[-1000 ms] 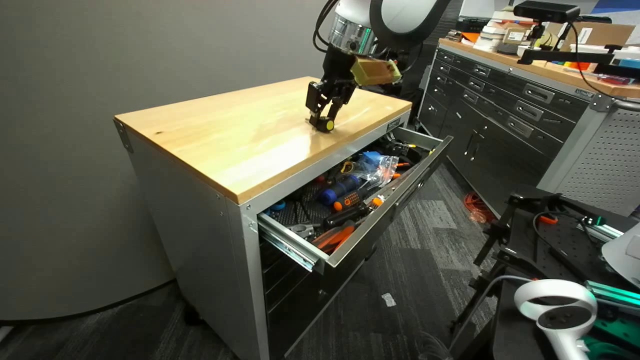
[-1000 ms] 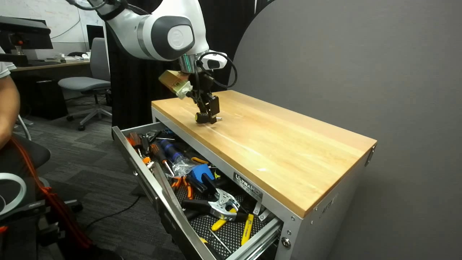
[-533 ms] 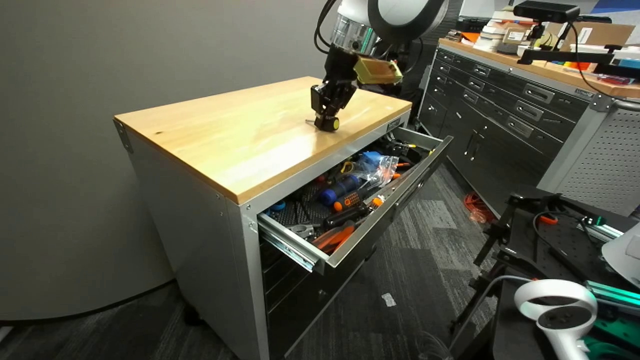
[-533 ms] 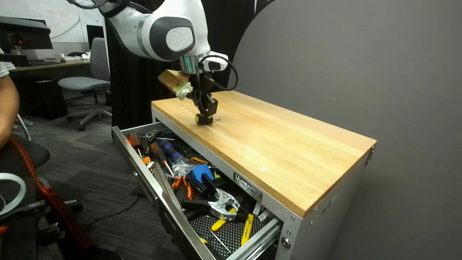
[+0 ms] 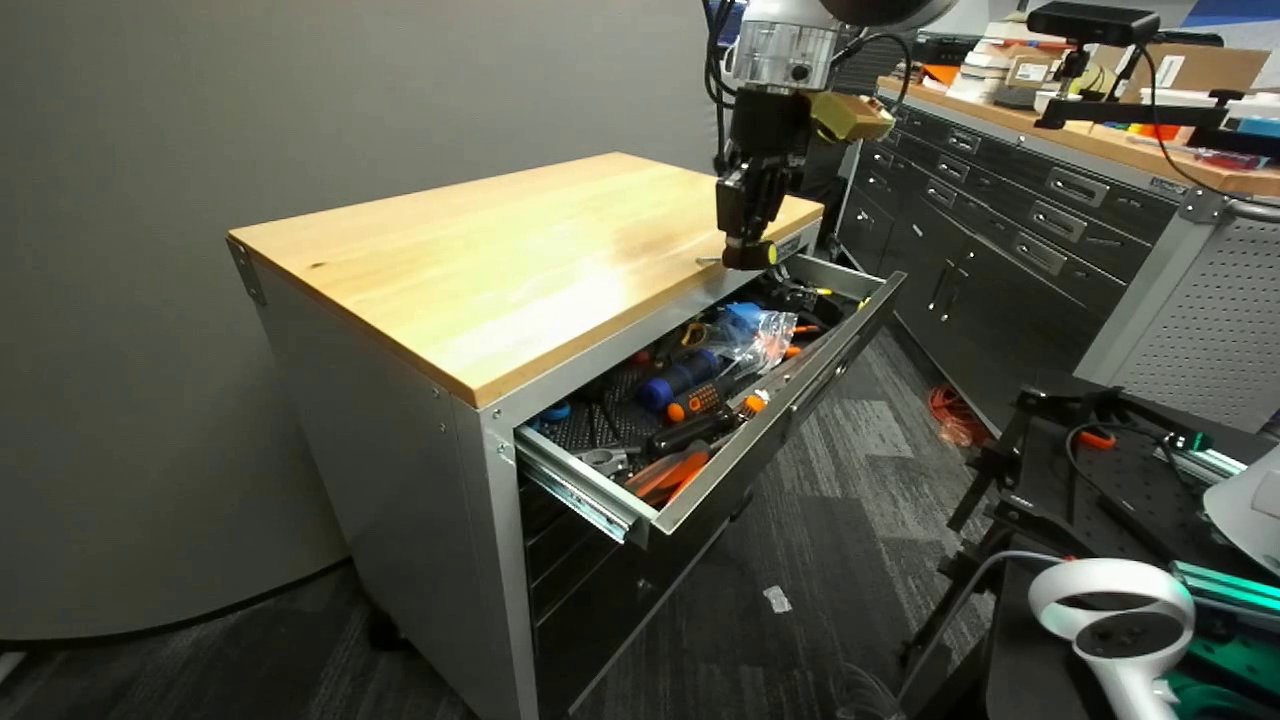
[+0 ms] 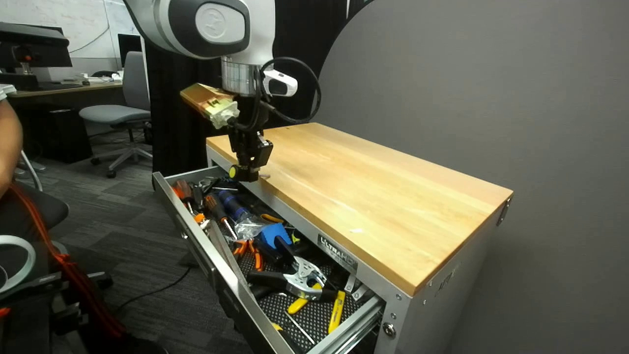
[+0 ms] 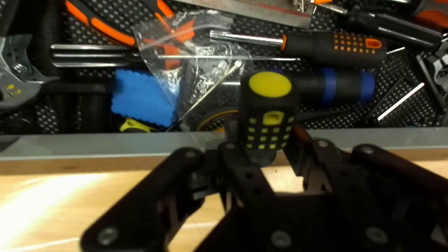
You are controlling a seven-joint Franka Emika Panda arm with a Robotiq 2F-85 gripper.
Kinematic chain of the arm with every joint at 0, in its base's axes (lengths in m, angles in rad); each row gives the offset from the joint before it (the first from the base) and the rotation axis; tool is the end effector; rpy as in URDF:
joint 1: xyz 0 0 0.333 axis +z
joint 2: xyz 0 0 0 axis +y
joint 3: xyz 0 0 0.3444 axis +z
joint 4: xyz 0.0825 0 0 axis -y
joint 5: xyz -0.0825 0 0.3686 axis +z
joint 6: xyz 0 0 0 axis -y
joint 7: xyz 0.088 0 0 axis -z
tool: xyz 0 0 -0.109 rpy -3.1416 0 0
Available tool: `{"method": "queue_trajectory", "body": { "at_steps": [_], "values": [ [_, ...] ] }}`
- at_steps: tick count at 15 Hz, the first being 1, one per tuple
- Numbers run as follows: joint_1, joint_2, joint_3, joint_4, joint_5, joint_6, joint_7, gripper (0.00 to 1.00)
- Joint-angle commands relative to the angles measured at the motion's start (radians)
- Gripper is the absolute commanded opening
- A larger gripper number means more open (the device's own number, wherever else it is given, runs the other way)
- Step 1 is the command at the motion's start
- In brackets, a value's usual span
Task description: Put the screwdriver in the drawer and close it
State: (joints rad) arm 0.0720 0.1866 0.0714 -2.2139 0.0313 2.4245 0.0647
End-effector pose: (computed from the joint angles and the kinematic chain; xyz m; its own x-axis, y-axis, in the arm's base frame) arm 0.5397 0.0774 0.3333 0.9983 0.0535 0.0216 0.0543 -0.9979 -0.0358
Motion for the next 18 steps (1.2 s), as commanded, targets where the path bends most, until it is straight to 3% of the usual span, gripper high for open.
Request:
{"method": "queue_trajectory", "body": {
  "at_steps": [1, 7, 8, 10, 11, 14, 16, 18],
  "values": [
    [-0.007, -0.07, -0.005, -0.13, 0.011, 0.087, -0.001, 0.13],
    [-0.013, -0.099, -0.009, -0.213, 0.023, 0.158, -0.002, 0.13],
    [-0.013, -0.092, -0.012, -0.222, 0.016, 0.169, 0.006, 0.58],
    [-0.014, -0.077, -0.012, -0.227, 0.029, 0.185, -0.004, 0.66],
    [-0.015, -0.073, -0.011, -0.229, 0.034, 0.191, -0.011, 0.75],
    [-0.043, -0.083, -0.003, -0.209, 0.081, 0.067, -0.174, 0.98],
    [-0.068, -0.084, -0.013, -0.182, 0.121, -0.096, -0.298, 1.0],
    [-0.079, -0.051, -0.033, -0.162, 0.079, -0.223, -0.335, 1.0]
  ]
}}
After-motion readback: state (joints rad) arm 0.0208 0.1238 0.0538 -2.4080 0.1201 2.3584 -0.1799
